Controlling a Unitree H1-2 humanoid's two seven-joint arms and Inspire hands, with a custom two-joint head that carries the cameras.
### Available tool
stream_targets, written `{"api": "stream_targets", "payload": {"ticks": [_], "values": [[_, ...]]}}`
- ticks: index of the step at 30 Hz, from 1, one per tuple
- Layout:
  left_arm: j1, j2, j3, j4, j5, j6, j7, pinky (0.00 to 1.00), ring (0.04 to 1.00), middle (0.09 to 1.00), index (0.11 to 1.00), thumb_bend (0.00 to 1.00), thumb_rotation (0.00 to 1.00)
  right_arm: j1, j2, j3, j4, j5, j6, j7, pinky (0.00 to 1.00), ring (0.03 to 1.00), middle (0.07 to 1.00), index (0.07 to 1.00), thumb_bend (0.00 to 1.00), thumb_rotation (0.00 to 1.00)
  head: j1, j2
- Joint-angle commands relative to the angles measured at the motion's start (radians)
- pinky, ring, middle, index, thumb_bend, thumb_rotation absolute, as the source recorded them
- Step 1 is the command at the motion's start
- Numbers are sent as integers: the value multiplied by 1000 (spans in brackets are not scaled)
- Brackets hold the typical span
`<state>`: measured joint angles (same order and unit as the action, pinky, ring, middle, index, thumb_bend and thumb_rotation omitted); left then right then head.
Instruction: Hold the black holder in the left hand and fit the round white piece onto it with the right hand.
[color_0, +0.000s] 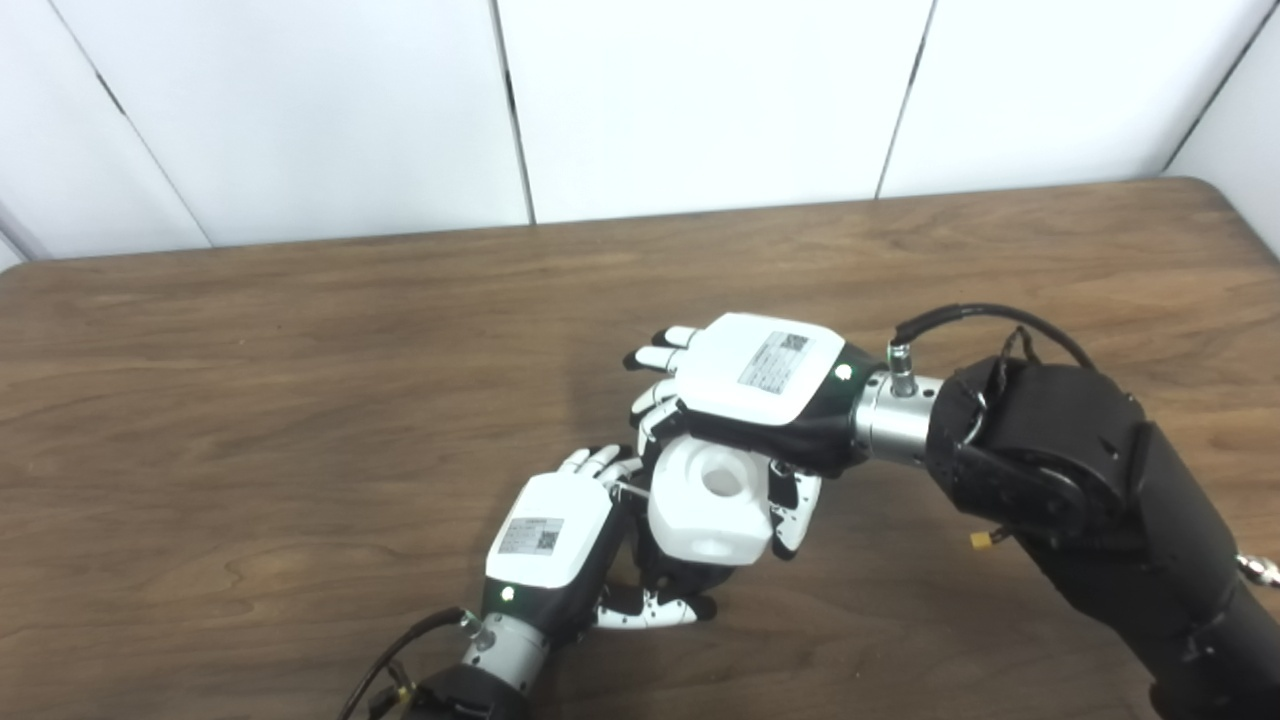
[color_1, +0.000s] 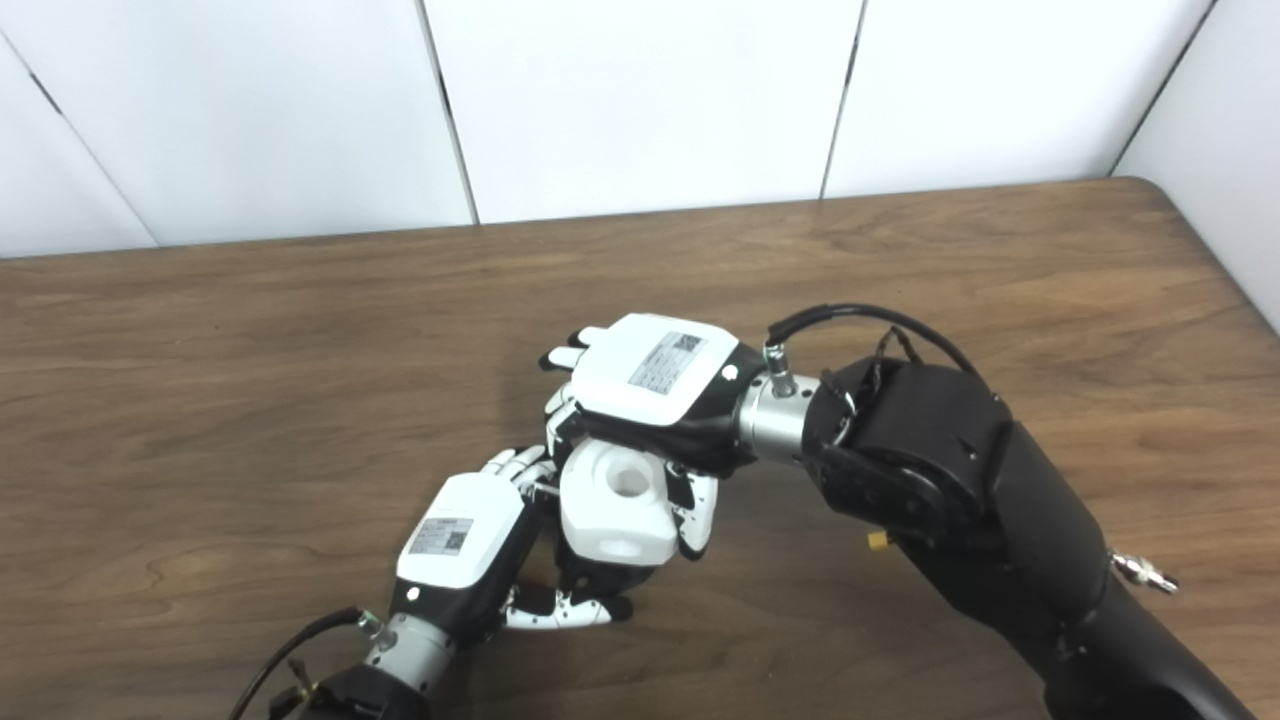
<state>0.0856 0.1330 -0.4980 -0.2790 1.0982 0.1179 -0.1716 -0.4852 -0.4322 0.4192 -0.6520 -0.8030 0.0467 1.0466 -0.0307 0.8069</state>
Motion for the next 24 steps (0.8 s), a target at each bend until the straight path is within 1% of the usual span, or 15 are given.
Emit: {"api": "stream_targets", "payload": {"ticks": [1, 13, 16, 24], "values": [[12, 4, -19, 68, 40, 41, -64, 926, 906, 818, 490, 516, 55, -23, 5, -5, -15, 8, -7, -2, 986, 972, 824, 481, 525, 134, -1, 2], [14, 5, -18, 57, 38, 42, -69, 925, 906, 818, 490, 516, 55, -9, 11, 6, -7, -4, -10, -2, 966, 970, 835, 482, 525, 134, -6, 11], [13, 4, -19, 53, 43, 49, -80, 929, 910, 822, 490, 515, 55, -7, 8, 7, -4, -8, -16, -5, 967, 971, 835, 482, 525, 135, -6, 11], [14, 6, -18, 56, 36, 45, -67, 926, 905, 815, 490, 516, 54, -3, -3, 4, 4, -16, -26, -3, 960, 970, 834, 482, 525, 134, -10, 11]]}}
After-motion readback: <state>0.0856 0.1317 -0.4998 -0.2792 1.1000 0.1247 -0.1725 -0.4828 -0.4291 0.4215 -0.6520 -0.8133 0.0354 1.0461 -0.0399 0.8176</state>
